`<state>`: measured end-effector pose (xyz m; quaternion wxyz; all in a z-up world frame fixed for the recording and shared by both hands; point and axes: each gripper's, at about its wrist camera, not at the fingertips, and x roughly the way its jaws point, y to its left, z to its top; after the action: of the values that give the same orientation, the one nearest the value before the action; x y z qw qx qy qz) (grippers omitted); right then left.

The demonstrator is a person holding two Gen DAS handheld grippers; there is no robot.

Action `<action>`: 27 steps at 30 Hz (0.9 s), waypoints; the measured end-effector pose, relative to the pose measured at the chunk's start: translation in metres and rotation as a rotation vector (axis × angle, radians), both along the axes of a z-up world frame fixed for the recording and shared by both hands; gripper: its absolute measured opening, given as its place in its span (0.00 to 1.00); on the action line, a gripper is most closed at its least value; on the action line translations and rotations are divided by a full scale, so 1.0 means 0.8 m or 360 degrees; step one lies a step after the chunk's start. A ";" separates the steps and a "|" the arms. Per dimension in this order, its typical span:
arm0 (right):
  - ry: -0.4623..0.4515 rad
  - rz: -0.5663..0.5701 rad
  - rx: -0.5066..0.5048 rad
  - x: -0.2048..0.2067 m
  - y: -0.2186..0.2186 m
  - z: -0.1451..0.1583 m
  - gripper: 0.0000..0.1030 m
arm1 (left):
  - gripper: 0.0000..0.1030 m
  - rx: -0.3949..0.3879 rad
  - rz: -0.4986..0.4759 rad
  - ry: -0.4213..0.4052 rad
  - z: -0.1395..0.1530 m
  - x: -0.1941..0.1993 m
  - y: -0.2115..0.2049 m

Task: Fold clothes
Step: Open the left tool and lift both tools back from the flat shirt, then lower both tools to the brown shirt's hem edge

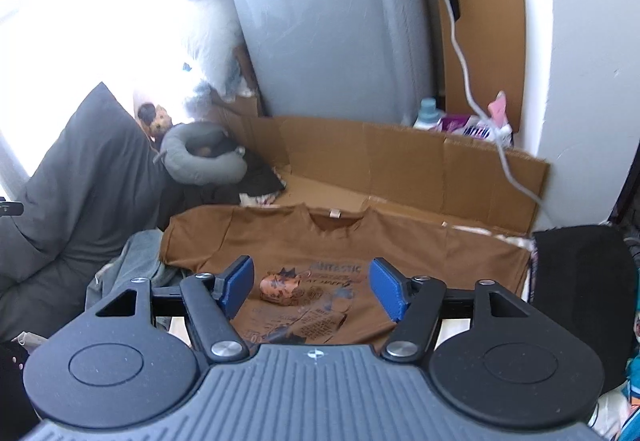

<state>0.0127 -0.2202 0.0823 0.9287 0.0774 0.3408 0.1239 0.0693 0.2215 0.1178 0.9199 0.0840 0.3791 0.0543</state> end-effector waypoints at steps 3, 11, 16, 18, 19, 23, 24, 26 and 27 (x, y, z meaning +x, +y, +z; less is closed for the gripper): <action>-0.0028 -0.0075 0.0020 -0.015 -0.020 0.002 0.73 | 0.80 -0.0018 -0.0022 0.0002 -0.003 0.002 -0.009; -0.0095 -0.0191 0.0070 -0.042 -0.038 -0.001 0.73 | 0.80 -0.0131 -0.0124 0.0002 -0.048 0.003 -0.015; -0.0079 -0.0274 0.0029 -0.058 -0.031 0.007 0.73 | 0.80 -0.0123 -0.0246 0.0026 -0.076 0.010 -0.018; -0.0096 -0.0307 0.0002 -0.066 -0.028 0.011 0.73 | 0.80 -0.0112 -0.0284 0.0023 -0.083 0.012 -0.020; -0.0109 -0.0329 -0.0017 -0.071 -0.027 0.013 0.73 | 0.80 -0.0113 -0.0297 0.0021 -0.086 0.012 -0.021; -0.0097 -0.0446 0.0022 -0.079 -0.034 0.008 0.73 | 0.80 -0.0152 -0.0314 0.0011 -0.094 0.007 -0.020; -0.0086 -0.0478 0.0058 -0.081 -0.037 0.005 0.73 | 0.80 -0.0159 -0.0316 0.0014 -0.096 0.006 -0.020; -0.0076 -0.0521 0.0121 -0.085 -0.043 -0.002 0.73 | 0.80 -0.0163 -0.0307 0.0024 -0.101 0.006 -0.020; -0.0076 -0.0538 0.0143 -0.088 -0.045 -0.005 0.73 | 0.80 -0.0166 -0.0303 0.0031 -0.105 0.007 -0.021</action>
<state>-0.0574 -0.2563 0.0781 0.9398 0.1719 0.2950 -0.0171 0.0746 0.2050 0.0340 0.9203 0.0721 0.3806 -0.0539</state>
